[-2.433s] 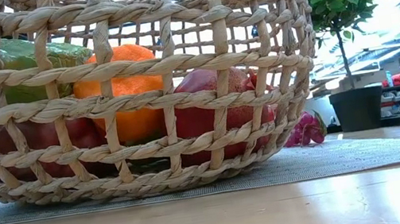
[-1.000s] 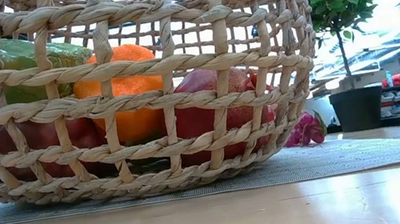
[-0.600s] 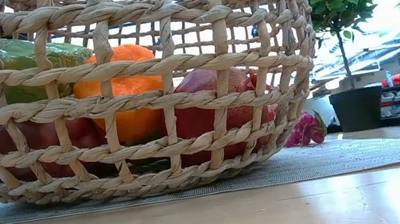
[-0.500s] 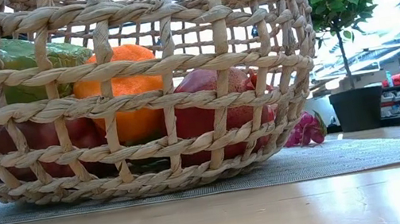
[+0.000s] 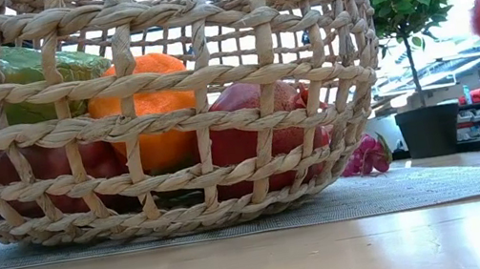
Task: Build produce basket
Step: Put the right red apple into the brown basket
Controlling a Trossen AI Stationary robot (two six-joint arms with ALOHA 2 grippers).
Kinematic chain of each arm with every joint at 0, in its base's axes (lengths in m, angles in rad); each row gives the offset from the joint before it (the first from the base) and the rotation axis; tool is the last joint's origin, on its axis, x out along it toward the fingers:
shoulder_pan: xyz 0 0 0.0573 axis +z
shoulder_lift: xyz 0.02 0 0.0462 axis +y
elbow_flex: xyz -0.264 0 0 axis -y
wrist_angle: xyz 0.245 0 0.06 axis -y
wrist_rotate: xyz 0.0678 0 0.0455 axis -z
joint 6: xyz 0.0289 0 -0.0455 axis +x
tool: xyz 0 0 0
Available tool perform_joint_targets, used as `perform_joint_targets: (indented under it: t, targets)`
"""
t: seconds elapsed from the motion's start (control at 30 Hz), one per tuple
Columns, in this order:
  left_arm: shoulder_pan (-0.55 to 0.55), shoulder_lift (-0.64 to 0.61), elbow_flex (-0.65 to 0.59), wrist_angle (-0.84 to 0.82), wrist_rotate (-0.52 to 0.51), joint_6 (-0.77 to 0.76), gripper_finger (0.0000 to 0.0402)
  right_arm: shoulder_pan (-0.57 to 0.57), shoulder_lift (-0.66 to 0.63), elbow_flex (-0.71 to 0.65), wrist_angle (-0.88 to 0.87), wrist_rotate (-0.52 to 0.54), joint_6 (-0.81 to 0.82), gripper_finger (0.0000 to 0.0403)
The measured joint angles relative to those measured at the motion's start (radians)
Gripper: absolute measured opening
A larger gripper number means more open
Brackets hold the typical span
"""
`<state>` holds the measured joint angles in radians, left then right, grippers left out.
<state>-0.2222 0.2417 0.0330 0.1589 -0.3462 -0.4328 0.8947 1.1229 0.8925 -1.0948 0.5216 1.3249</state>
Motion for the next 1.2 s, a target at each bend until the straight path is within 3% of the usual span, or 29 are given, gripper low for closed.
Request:
perform_joint_targets:
  t: [0.37, 0.5, 0.57, 0.87, 1.2]
  targets:
    - [0.000, 0.000, 0.000, 0.000, 0.000, 0.000, 0.0194, -0.079, 0.000, 0.202, -0.043, 0.433, -0.377, 0.0357]
    - [0.000, 0.000, 0.000, 0.000, 0.000, 0.000, 0.0194, -0.091, 0.000, 0.230, 0.029, 0.609, -0.514, 0.0357]
    - [0.000, 0.000, 0.000, 0.000, 0.000, 0.000, 0.0196, -0.096, 0.000, 0.230, 0.097, 0.645, -0.607, 0.0357]
    - [0.000, 0.000, 0.000, 0.000, 0.000, 0.000, 0.0193, -0.202, -0.052, 0.230, 0.593, 0.477, -1.177, 0.0358]
    - [0.000, 0.000, 0.000, 0.000, 0.000, 0.000, 0.0193, -0.329, -0.065, 0.230, 0.941, 0.194, -1.545, 0.0358]
